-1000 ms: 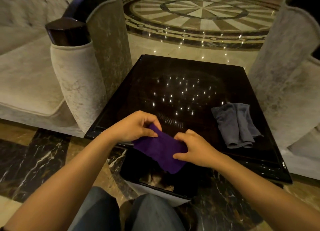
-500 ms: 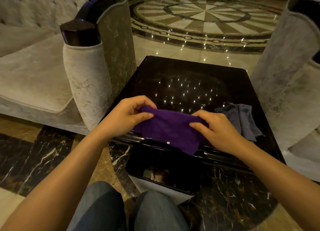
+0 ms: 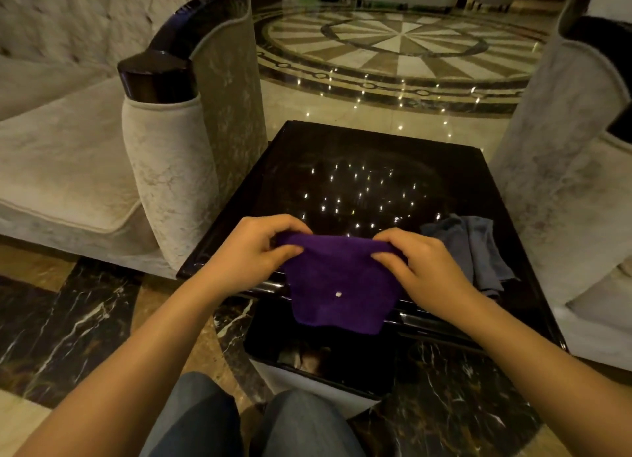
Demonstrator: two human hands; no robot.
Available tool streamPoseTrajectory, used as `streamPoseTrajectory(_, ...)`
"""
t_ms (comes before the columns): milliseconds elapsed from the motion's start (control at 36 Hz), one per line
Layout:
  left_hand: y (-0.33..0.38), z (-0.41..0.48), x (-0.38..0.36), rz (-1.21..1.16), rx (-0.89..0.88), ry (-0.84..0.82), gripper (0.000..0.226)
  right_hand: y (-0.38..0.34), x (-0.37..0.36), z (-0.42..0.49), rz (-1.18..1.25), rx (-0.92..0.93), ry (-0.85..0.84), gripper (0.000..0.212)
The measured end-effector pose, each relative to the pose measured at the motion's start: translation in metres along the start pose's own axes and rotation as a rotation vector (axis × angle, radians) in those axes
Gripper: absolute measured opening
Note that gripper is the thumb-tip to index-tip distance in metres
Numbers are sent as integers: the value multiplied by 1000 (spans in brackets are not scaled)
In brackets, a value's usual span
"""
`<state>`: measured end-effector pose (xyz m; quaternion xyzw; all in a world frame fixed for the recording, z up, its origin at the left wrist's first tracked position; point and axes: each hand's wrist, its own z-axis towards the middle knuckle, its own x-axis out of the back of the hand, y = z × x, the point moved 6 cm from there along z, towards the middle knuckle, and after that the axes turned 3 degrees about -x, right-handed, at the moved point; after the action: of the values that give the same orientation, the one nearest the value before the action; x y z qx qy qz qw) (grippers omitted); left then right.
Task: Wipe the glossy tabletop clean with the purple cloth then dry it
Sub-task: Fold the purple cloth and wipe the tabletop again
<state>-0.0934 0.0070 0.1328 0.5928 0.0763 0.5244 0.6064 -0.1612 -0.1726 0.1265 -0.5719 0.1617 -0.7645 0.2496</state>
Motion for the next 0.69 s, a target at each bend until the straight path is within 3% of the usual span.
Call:
streamPoseTrajectory(528,-11,-3,-18,-23,17,1,37,2,-10,-17,-53,12,35,19)
streamPoseTrajectory(639,-14,-3,-31,98,17,-126,31,8,-17,-19,-92,-22,-35,19)
streamPoseTrajectory(694,-16,-1,-29,79,13,-90,37,11,-16,-19,-92,-28,-8,18)
